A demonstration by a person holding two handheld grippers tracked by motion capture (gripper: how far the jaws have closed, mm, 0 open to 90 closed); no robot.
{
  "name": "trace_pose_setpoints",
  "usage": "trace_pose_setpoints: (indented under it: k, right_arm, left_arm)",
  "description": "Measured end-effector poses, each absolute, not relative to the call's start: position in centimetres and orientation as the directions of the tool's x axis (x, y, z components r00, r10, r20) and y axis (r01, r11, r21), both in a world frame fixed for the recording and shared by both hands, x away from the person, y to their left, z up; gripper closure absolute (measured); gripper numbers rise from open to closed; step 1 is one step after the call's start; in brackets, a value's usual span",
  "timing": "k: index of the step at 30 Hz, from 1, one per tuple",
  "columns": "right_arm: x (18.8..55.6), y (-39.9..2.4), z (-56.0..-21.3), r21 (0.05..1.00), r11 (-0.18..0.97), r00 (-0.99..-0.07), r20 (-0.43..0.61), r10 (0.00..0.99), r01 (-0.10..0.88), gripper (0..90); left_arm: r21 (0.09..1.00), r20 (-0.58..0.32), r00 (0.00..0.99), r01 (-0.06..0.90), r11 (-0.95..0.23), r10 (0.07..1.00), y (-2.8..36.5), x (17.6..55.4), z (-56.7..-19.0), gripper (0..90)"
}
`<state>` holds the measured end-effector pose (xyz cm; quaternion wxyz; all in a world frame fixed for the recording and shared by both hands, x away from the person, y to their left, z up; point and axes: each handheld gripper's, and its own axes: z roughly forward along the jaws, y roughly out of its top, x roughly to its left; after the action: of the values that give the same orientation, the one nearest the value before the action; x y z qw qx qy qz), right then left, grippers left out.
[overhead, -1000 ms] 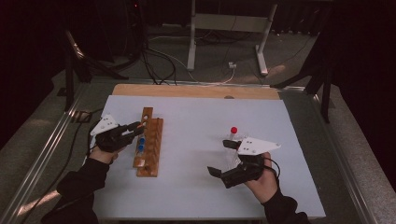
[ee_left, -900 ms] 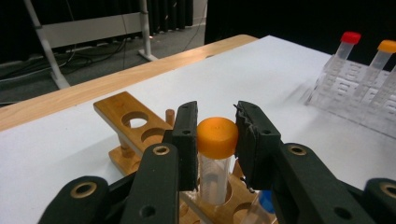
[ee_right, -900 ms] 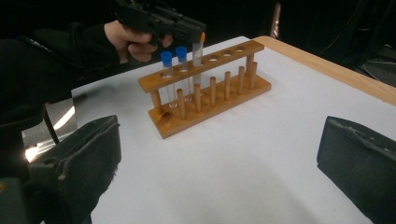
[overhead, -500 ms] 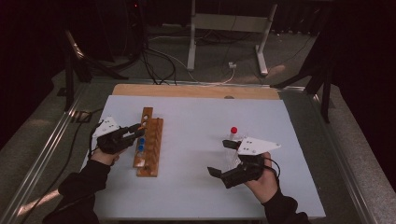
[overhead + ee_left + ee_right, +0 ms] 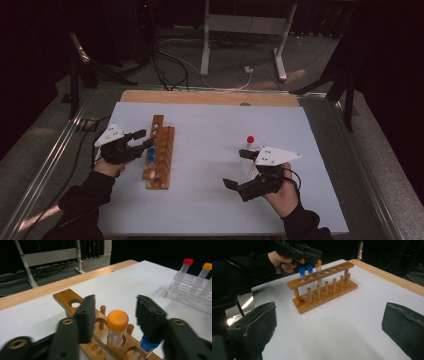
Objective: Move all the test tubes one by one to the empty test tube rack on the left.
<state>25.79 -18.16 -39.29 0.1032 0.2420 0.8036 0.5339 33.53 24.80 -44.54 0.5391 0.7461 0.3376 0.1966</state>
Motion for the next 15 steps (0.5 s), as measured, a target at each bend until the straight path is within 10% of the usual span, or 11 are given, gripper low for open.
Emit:
trace_pose_setpoints:
  k: [15]
  right_arm:
    - [25.8,-21.2,-36.8,0.970,0.234,-0.840,-0.071,0.538,0.067,0.0]
  left_arm:
    - [0.965,-0.101,0.749,0.235,-0.119,0.655,27.3,30.1,-42.2,2.5]
